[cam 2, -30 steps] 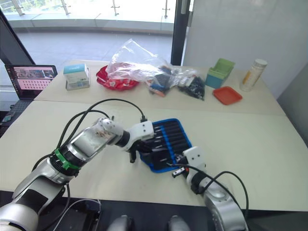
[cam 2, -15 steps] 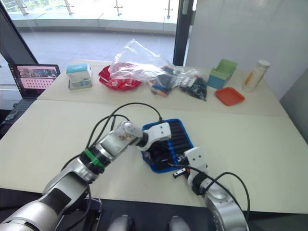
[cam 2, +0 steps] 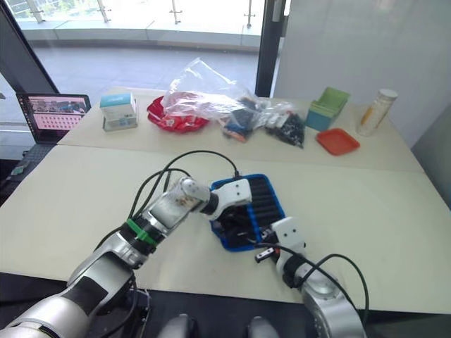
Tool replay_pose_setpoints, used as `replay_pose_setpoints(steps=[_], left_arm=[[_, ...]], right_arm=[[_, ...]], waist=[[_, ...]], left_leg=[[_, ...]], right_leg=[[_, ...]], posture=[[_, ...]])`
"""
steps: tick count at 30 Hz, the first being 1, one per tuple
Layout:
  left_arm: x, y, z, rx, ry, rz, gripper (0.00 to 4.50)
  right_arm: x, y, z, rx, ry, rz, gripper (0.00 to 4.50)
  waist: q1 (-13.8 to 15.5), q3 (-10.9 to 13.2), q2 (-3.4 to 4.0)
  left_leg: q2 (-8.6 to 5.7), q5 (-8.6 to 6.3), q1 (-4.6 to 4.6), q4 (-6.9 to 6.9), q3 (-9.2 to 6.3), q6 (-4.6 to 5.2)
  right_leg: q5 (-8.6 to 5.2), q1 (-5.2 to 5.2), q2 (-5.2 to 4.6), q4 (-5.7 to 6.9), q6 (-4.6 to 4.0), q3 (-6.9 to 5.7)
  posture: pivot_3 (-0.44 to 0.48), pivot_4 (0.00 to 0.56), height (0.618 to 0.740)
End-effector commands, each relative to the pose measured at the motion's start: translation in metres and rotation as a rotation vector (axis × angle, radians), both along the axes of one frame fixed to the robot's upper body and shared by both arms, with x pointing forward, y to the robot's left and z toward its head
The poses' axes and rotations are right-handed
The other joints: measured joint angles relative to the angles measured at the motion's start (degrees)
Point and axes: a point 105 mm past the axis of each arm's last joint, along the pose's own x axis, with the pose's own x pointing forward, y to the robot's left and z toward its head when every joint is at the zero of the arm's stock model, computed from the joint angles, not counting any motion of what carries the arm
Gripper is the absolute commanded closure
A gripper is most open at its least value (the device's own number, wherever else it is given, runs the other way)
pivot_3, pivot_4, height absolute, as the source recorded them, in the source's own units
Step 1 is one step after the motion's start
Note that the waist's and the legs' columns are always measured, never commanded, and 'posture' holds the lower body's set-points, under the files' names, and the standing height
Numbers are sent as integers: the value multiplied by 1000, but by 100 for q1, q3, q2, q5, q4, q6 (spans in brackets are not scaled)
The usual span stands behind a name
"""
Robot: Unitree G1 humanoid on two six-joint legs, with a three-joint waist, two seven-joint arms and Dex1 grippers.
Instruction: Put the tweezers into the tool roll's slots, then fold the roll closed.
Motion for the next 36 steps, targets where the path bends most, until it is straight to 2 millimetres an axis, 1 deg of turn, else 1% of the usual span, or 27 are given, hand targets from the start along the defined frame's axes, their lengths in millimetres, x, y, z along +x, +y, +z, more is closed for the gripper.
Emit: replay_pose_setpoints(steps=[1,3,4,5,6,7,8,11,13,15,16,19,22,25,27,30,32,36], left_arm=[[2,9,43,-116,-66,20,1162],[2,16,55,-157,-86,37,504],[3,25,61,-183,-94,56,158],[6,39,69,-256,-104,115,57],[8,51,75,-307,-111,159,57],[8,58,78,-340,-113,187,57],[9,65,76,-361,-121,224,57],[8,101,59,-375,-139,382,57],[6,112,56,-396,-138,448,57],[5,125,57,-455,-153,559,57],[0,135,54,-466,-162,619,57],[-17,154,45,-507,-162,753,57],[-37,183,34,-496,-201,915,57],[-57,205,29,-469,-248,1028,57],[-69,213,26,-466,-260,1069,57],[-94,223,20,-462,-265,1120,57],[-104,226,18,-463,-261,1137,57],[-126,231,6,-432,-221,1181,57]], right_arm=[[-6,7,-15,1,72,34,4500],[-5,8,-15,1,72,37,4500],[-5,8,-15,1,73,41,4500],[-3,10,-15,1,74,48,4500],[-2,11,-15,0,75,53,4500],[-2,11,-16,0,75,56,4500],[-1,12,-16,-1,77,59,4500],[1,13,-16,-1,77,73,4500],[1,13,-16,-3,78,78,4500],[1,12,-17,-5,81,86,4500],[1,12,-17,-8,82,94,4500],[2,11,-16,-13,85,111,4500],[4,9,-18,-18,89,127,4500],[5,7,-19,-23,93,139,4500],[4,6,-19,-24,96,146,4500],[3,6,-20,-26,99,157,4500],[3,5,-20,-25,99,159,4500],[2,6,-20,-26,101,165,4500]], waist=[[-15,0,1],[-18,0,1],[-25,0,1],[-47,0,2],[-85,-1,3],[-104,-1,3],[-114,-1,3],[-139,-3,6],[-120,-2,4],[-99,1,-5],[-96,0,-11],[-127,-2,-11],[-151,-1,-11],[-124,-2,-14],[-108,-5,-19],[-119,-7,-22],[-115,-8,-23],[-116,-9,-25]], left_leg=[[0,0,0,-1,-1,0],[0,0,-1,-1,-4,0],[0,0,-1,-1,-3,0],[0,0,-1,-1,-3,0],[1,0,1,-2,-3,0],[1,0,4,-4,-3,0],[3,0,6,-4,-4,0],[3,0,15,-6,-6,0],[3,0,15,-6,-8,0],[3,3,9,-1,-9,-4],[3,3,7,3,-9,-4],[3,2,11,2,-8,-4],[8,2,15,-5,-9,-4],[8,3,18,-5,-10,-6],[7,4,19,-4,-10,-8],[6,4,23,-5,-6,-10],[7,4,23,-7,-7,-10],[6,4,27,-7,-7,-10]], right_leg=[[0,-1,0,2,0,-1],[0,-2,0,4,0,-2],[0,-1,-1,4,0,-2],[0,-1,-1,3,0,-1],[0,-1,-1,3,0,-1],[0,-1,-1,9,-1,0],[0,-2,0,15,-1,-1],[0,-4,0,31,-1,-1],[0,-6,0,36,-1,-1],[0,-9,-1,38,-1,-4],[0,-9,-1,38,-1,-3],[0,-9,-4,41,-1,-1],[0,-11,-2,48,-2,-3],[0,-12,-2,49,-2,-3],[1,-9,-4,48,-2,-3],[0,-4,-8,41,-3,-1],[0,-1,-8,36,-4,-4],[-1,7,-9,31,-6,-5]], posture=[[0,150,717],[0,150,717],[0,150,717],[0,150,717],[0,150,717],[0,150,717],[0,150,717],[0,150,717],[0,150,717],[0,150,717],[0,150,717],[0,150,717],[0,150,717],[0,150,717],[0,150,717],[0,150,717],[0,150,717],[0,150,717]])
